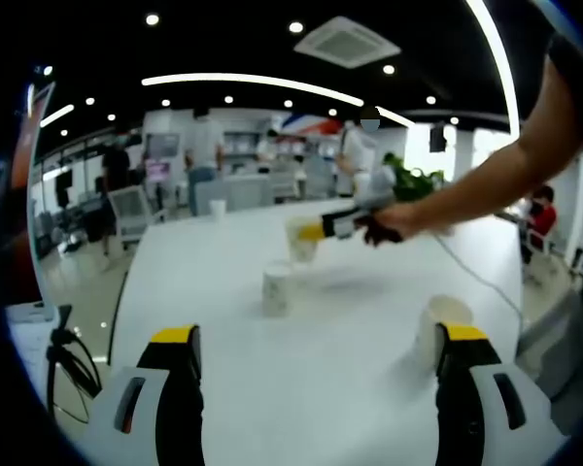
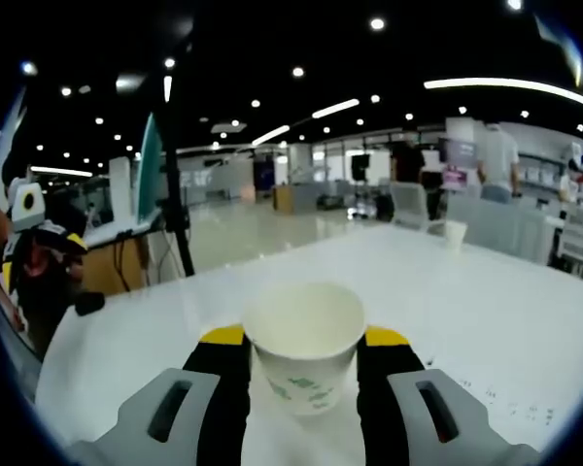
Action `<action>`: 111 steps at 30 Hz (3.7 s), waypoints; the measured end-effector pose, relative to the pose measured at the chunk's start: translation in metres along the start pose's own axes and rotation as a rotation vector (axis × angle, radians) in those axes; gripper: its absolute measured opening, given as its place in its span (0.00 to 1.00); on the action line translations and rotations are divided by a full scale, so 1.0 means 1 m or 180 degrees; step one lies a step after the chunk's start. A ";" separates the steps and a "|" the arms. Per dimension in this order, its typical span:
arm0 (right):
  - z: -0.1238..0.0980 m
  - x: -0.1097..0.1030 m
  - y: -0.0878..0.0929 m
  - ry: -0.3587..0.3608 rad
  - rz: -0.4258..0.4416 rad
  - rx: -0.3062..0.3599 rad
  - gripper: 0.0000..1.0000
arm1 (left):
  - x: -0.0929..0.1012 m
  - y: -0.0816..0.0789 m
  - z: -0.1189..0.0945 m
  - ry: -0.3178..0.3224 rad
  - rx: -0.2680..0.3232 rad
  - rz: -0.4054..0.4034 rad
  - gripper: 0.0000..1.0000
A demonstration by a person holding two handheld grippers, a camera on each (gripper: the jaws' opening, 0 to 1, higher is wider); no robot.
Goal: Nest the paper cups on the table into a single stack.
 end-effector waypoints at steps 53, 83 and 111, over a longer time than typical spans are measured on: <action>-0.039 0.002 -0.086 0.0111 -0.0192 0.0184 0.40 | 0.006 -0.020 -0.009 -0.0001 -0.0021 0.0158 0.98; -0.077 -0.043 -0.090 0.0109 -0.0110 0.0211 0.39 | 0.021 -0.025 -0.022 0.0046 -0.0027 0.0147 0.98; -0.114 -0.106 -0.087 0.0106 -0.0156 0.0205 0.39 | 0.037 -0.022 -0.044 0.0136 -0.0010 0.0080 0.98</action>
Point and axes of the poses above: the point that each gripper's makers call its tool centre point, and the gripper's own axes: z roughly forward along the fingers, x roughly to its right, y roughly out of its underside, the point moved 7 cm from there along -z, roughly backward along the fingers, and after that the axes turned 7 degrees about -y, right-handed, at the moved point
